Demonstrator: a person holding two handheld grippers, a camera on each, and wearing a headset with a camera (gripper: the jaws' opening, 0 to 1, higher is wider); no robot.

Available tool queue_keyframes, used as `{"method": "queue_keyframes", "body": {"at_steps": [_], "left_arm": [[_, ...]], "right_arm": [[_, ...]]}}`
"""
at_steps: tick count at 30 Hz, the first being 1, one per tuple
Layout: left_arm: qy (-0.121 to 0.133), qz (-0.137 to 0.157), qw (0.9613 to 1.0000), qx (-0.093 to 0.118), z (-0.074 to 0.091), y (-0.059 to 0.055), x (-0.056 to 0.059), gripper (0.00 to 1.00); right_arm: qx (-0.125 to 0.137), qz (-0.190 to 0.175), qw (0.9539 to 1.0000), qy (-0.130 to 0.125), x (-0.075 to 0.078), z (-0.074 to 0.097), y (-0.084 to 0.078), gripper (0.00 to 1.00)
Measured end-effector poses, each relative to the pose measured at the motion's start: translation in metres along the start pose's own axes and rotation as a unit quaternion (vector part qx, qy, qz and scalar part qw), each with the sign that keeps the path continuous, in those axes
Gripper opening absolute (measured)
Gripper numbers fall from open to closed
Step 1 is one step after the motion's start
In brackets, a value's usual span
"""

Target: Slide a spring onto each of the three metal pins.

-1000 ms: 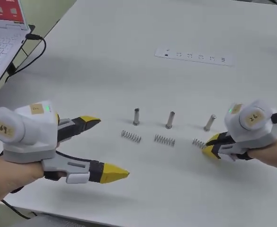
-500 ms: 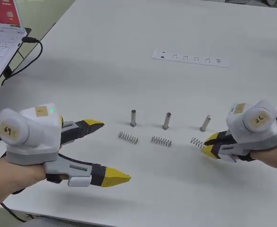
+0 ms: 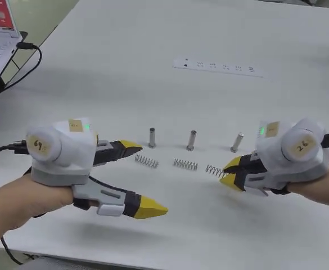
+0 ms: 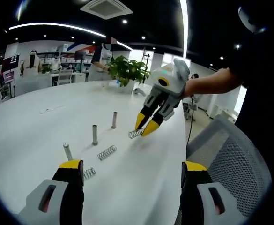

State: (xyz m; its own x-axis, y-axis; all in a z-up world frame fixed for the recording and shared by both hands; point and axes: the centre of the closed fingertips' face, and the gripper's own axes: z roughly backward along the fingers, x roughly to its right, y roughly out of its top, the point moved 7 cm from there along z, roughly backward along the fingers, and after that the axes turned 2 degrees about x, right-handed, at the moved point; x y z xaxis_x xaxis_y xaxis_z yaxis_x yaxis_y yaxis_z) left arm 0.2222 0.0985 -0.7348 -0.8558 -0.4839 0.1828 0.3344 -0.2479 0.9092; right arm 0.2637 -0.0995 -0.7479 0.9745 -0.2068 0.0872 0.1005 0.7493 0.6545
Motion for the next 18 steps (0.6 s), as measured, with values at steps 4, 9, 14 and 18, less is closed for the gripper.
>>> {"method": "queue_keyframes", "body": {"at_steps": [4,9,14,18], "left_arm": [[-0.014,-0.003,0.9999,-0.009,-0.008,-0.003,0.006,0.80],[-0.027,-0.011,0.9995,-0.016,-0.017,-0.003,0.011,0.72],[-0.022,-0.006,0.9997,-0.010,-0.020,0.000,0.008,0.56],[-0.028,-0.007,0.9996,-0.009,-0.027,0.001,0.010,0.55]], "right_arm": [[0.002,0.012,0.9999,0.007,-0.007,0.001,0.003,0.08],[0.001,0.040,0.9990,0.020,-0.014,0.001,0.008,0.08],[-0.001,0.069,0.9974,0.020,-0.020,0.002,0.013,0.08],[0.002,0.077,0.9967,0.026,-0.024,0.003,0.017,0.08]]}}
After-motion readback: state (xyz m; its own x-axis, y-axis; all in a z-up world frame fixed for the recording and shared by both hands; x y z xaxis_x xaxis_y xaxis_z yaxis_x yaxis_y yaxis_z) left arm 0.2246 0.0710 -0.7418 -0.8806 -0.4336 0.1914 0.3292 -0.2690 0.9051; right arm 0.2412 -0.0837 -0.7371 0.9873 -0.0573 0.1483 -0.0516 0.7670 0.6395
